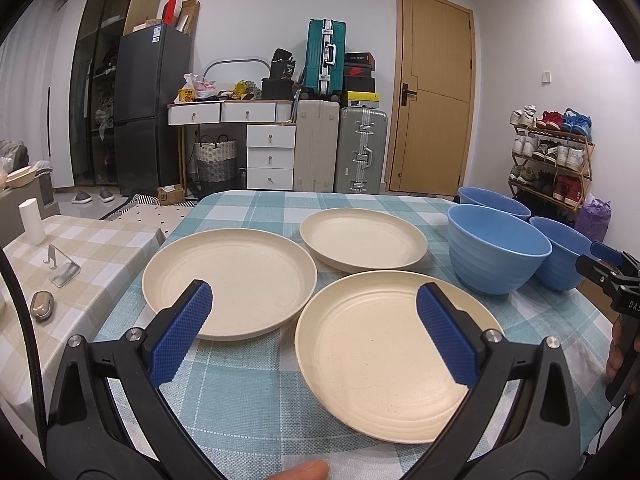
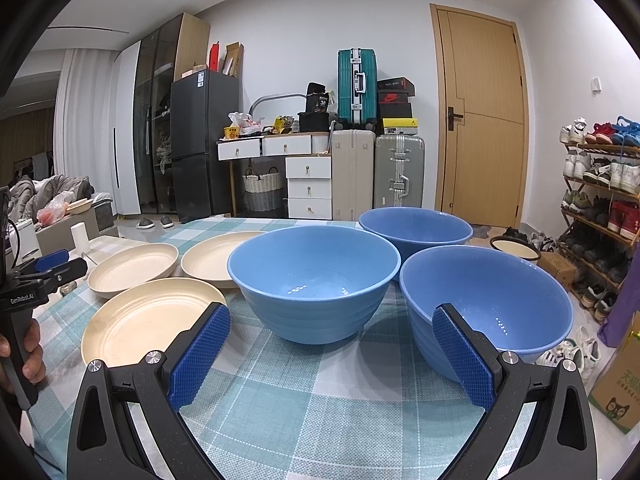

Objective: Organize plates and bowls
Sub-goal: 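Move both grippers toward the rim of the large cream plate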

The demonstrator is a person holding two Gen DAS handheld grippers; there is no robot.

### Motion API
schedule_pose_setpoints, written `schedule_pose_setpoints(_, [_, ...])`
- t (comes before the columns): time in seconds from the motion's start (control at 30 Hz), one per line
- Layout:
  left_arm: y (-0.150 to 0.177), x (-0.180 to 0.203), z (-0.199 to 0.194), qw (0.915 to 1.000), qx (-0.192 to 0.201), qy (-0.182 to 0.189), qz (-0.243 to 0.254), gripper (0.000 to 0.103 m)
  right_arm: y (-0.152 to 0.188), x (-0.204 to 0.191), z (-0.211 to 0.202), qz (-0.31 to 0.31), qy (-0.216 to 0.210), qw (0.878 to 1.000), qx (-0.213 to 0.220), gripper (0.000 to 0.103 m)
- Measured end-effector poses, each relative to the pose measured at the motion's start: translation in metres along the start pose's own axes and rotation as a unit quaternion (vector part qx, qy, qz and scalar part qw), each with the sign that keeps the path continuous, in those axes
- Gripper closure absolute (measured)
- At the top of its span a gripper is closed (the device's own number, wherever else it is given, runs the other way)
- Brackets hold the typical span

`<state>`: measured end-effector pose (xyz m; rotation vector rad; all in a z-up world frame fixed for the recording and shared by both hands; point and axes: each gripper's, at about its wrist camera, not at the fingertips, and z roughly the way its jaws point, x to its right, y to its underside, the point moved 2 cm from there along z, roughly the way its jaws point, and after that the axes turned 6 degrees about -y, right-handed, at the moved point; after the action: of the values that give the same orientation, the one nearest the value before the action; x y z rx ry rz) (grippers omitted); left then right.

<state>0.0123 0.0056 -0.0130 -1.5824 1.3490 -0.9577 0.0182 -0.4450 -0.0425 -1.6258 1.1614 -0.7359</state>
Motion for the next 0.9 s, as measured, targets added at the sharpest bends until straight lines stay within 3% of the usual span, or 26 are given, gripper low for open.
schedule_pose_setpoints(0.27, [-0.003,-0.005,0.000,1.0000,0.002,0.001,-0.007,0.001,0.000,0.000,0.000,0.002,0.007,1.000,-0.006,0.000])
schedule_pose_setpoints(0.57, [-0.012,-0.011,-0.006,0.9997,-0.006,-0.008,-0.022,0.001,-0.016,-0.009,-0.001,0.011,-0.024,1.000,-0.006,0.000])
schedule_pose_setpoints(0.9, [-0.029,-0.027,-0.015,0.9982,-0.032,-0.041,-0.030,0.001,-0.042,-0.037,0.008,0.009,-0.058,0.998,-0.034,0.000])
